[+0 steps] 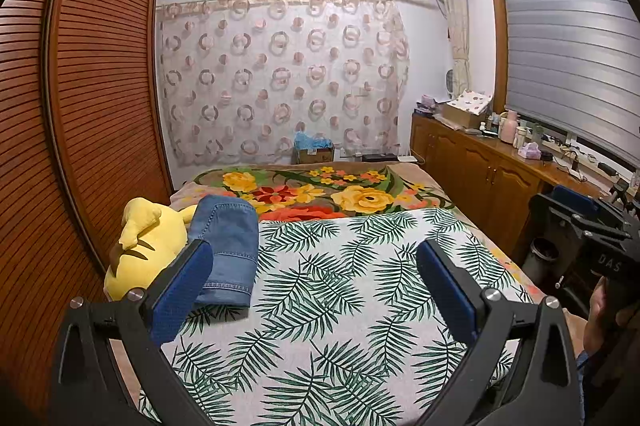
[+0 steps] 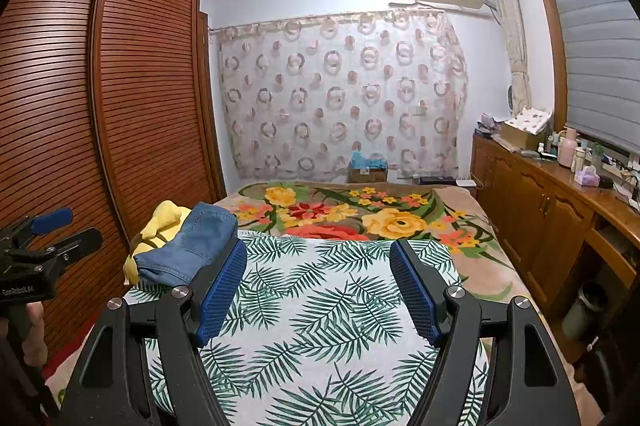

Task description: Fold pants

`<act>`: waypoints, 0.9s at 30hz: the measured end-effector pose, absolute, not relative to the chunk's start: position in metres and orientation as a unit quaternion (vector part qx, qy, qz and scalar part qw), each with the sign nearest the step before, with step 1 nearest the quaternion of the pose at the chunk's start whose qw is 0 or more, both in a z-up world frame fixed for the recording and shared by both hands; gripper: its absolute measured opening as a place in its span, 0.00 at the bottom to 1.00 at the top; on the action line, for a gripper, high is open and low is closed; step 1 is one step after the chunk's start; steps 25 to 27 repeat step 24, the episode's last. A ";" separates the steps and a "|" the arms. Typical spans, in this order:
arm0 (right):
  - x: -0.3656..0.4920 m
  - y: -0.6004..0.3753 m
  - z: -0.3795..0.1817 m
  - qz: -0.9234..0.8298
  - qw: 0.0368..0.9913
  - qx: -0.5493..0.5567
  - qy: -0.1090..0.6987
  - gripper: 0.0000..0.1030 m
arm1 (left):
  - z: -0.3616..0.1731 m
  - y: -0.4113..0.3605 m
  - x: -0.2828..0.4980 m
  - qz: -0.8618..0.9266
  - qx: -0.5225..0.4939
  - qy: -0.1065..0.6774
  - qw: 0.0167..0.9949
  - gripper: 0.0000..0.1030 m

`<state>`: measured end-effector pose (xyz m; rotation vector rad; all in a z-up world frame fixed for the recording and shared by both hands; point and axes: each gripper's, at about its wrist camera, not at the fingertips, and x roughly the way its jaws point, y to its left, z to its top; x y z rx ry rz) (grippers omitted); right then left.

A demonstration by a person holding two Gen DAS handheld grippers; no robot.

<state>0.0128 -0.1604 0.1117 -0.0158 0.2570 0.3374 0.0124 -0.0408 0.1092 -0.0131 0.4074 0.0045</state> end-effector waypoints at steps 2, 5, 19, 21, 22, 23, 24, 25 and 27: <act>0.012 -0.160 0.111 0.167 0.978 -0.008 0.128 0.74 | 0.109 -0.041 0.012 0.002 -0.007 0.202 0.979 0.99; 0.012 -0.159 0.112 0.166 0.978 -0.009 0.127 0.74 | 0.109 -0.041 0.012 0.002 -0.007 0.202 0.979 0.99; 0.012 -0.159 0.108 0.166 0.978 -0.006 0.125 0.74 | 0.105 -0.046 0.012 -0.001 -0.005 0.202 0.979 0.99; 0.012 -0.159 0.107 0.168 0.978 -0.005 0.125 0.74 | 0.105 -0.046 0.013 0.000 -0.006 0.202 0.979 0.99; 0.013 -0.159 0.107 0.168 0.978 -0.004 0.125 0.74 | 0.105 -0.046 0.013 0.000 -0.006 0.202 0.979 0.99; 0.013 -0.159 0.107 0.167 0.978 -0.005 0.125 0.74 | 0.105 -0.046 0.013 0.000 -0.006 0.202 0.979 0.99; 0.013 -0.159 0.107 0.168 0.978 -0.005 0.125 0.74 | 0.105 -0.046 0.013 0.000 -0.005 0.202 0.979 0.99; 0.013 -0.159 0.107 0.168 0.978 -0.005 0.125 0.74 | 0.105 -0.046 0.013 0.000 -0.005 0.202 0.979 0.99; 0.013 -0.159 0.107 0.168 0.978 -0.005 0.125 0.74 | 0.105 -0.046 0.013 0.000 -0.005 0.202 0.979 0.99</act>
